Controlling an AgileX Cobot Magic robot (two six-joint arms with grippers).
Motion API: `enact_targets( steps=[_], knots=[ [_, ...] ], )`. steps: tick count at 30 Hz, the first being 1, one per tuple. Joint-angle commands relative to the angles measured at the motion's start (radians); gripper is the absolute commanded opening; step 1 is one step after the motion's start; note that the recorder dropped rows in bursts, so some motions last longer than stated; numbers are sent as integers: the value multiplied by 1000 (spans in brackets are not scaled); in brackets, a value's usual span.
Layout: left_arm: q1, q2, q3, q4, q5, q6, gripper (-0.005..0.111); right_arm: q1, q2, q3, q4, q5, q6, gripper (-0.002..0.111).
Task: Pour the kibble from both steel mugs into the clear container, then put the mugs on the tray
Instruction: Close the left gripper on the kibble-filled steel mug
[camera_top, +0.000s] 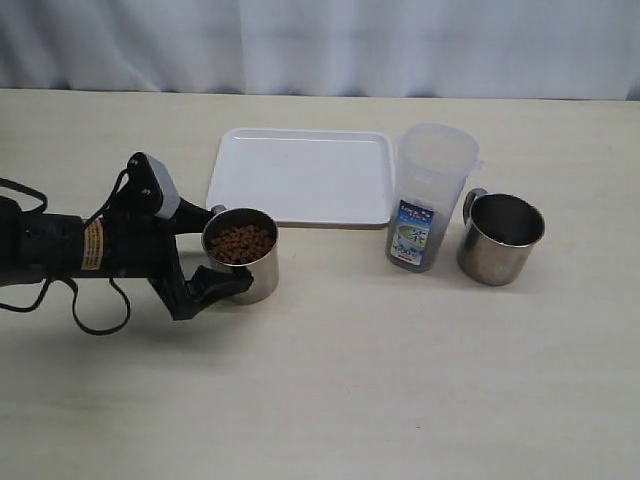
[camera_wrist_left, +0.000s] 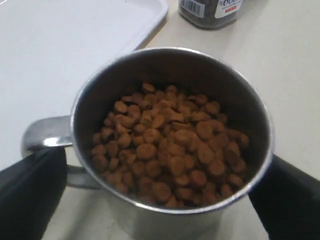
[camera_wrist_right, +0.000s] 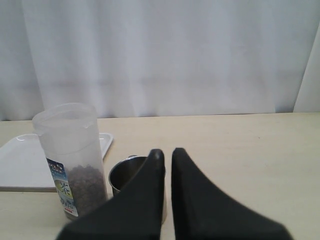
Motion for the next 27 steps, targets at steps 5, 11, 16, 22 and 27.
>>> enact_targets(
  steps=[5,11,16,22,27],
  knots=[
    [-11,75,-87,-16,-1,-10,88,3,-2,5,5,0,-6,4],
    [-17,126,-132,-18,-11,-10,88,3,-2,5,5,0,-6,4],
    [-17,144,-150,-27,-44,-10,88,3,-2,5,5,0,-6,4],
    [-17,148,-150,-38,-47,-3,79,3,-2,5,5,0,-6,4],
    [-17,146,-150,-96,-48,-3,34,3,-2,5,5,0,-6,4]
  ],
)
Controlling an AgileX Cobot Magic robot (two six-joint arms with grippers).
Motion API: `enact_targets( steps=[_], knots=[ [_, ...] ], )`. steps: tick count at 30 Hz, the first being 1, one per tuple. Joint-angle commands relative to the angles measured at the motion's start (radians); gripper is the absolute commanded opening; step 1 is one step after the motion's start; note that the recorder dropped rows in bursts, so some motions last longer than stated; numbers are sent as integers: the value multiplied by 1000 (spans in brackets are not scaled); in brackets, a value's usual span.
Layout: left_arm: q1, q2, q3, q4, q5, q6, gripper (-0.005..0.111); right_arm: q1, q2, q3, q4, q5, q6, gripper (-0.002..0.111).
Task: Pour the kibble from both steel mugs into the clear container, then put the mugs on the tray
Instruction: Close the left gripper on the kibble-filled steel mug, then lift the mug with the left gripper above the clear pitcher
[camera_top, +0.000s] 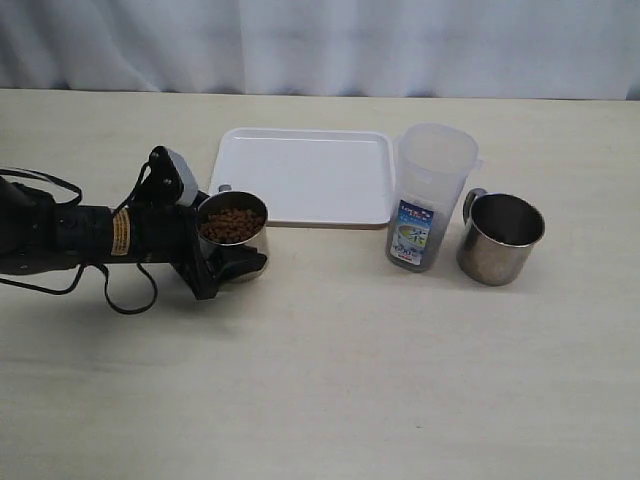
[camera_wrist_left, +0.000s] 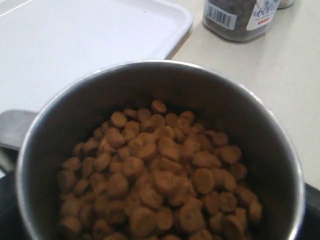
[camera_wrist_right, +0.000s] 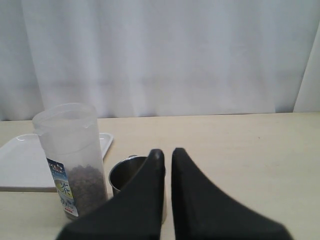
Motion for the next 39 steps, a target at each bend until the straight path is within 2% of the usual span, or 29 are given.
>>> enact_targets(
  steps=[1,3,5,13,16,17,18,23,24,29,33,39],
  knots=[
    [-8,2,-5,-60,-6,-1,25,3,-2,5,5,0,-6,4],
    [-8,-7,-5,-38,-8,-1,10,3,-2,5,5,0,-6,4],
    [-8,-29,-5,21,-3,-1,0,3,-2,5,5,0,-6,4],
    [-21,-195,-3,205,63,-221,0,3,-2,5,5,0,-6,4],
    [-79,-278,-3,201,187,-247,0,3,-2,5,5,0,-6,4],
    [-130,-338,-3,170,287,-247,0,3,-2,5,5,0,-6,4],
    [-152,-366,-3,138,323,-247,0,3,-2,5,5,0,-6,4],
    [-212,-474,-17,39,396,-236,0,3,-2,5,5,0,-6,4],
    [-243,-492,-44,13,453,-245,0,3,-2,5,5,0,-6,4],
    [-359,-494,-182,-17,708,-247,0,3,-2,5,5,0,-6,4],
    [-408,-469,-265,-38,741,-247,0,3,-2,5,5,0,-6,4],
    [-491,-359,-383,-30,868,-245,0,3,-2,5,5,0,-6,4]
  ],
)
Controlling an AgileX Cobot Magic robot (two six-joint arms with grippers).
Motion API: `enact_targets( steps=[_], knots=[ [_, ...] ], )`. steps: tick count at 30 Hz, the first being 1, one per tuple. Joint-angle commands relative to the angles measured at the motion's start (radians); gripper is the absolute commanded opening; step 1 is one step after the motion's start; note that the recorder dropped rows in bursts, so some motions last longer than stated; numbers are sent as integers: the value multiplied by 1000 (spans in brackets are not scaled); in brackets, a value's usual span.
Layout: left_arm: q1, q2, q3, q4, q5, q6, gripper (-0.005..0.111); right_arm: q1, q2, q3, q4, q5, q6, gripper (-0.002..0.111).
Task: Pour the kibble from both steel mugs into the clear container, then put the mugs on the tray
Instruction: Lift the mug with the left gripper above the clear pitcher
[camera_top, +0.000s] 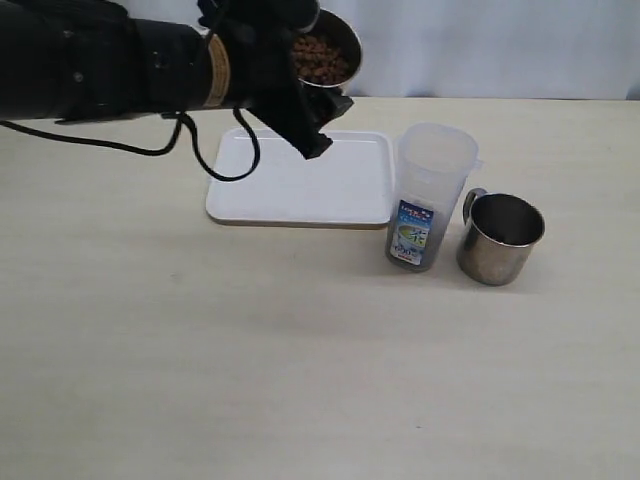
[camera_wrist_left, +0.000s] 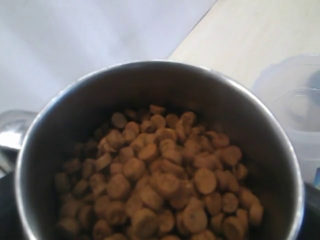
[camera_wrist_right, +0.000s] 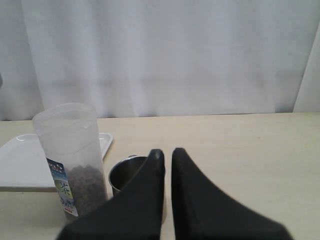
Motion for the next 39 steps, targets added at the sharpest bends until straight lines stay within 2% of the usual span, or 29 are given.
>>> enact_targets(
  steps=[1,4,7,15,39],
  knots=[
    [-62,90,-101,-9,86,-3,0,3,-2,5,5,0,-6,4],
    [-90,133,-156,7,118,2,0,3,-2,5,5,0,-6,4],
    [-142,168,-212,94,230,3,0,3,-2,5,5,0,-6,4],
    [-203,227,-286,252,319,3,0,3,-2,5,5,0,-6,4],
    [-217,259,-304,546,364,27,0,3,-2,5,5,0,-6,4]
  ],
)
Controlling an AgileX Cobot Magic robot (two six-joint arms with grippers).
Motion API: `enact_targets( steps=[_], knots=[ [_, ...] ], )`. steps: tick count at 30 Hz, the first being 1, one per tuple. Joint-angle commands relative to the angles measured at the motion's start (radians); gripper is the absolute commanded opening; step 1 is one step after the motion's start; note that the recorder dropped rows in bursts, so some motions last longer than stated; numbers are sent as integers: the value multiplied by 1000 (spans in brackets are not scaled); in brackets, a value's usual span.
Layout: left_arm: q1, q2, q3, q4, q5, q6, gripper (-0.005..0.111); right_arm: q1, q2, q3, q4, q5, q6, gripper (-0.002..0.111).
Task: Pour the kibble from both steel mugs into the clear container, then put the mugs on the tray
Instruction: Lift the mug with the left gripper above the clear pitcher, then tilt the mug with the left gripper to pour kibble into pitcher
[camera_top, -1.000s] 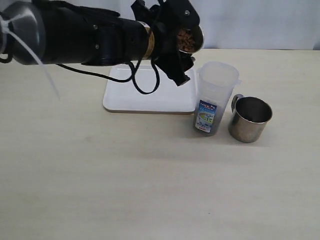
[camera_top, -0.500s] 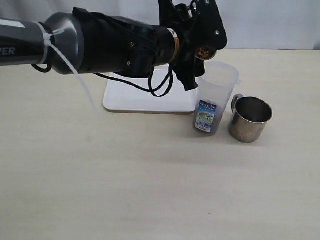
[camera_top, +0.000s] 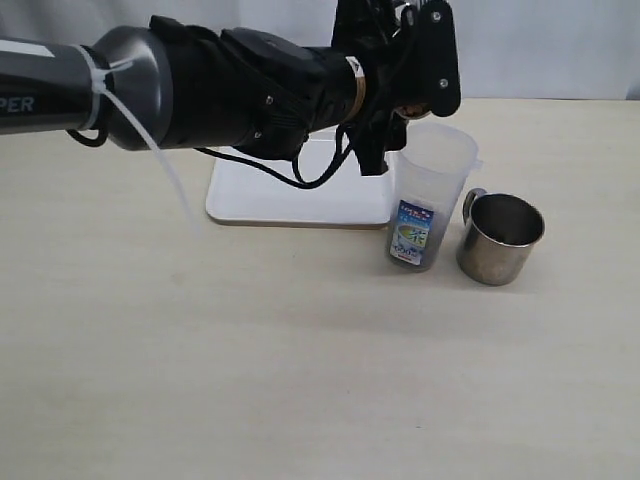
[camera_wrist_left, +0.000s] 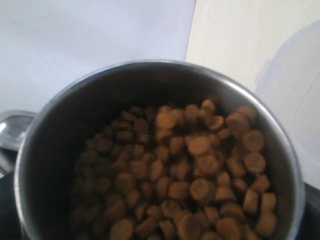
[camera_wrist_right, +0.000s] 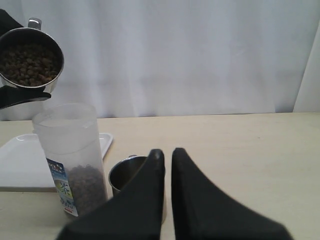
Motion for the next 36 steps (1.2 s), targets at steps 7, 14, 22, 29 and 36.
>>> enact_targets(
  steps=[7,14,22,29,36],
  knots=[
    [-14,27,-26,120,65,-1,0,3,-2,5,5,0,-6,4],
    [-26,27,-26,120,65,67,0,3,-2,5,5,0,-6,4],
    [-32,27,-26,120,67,130,0,3,-2,5,5,0,-6,4],
    [-37,27,-26,120,64,198,0,3,-2,5,5,0,-6,4],
    [-48,27,-26,120,69,261,0,3,-2,5,5,0,-6,4]
  ],
)
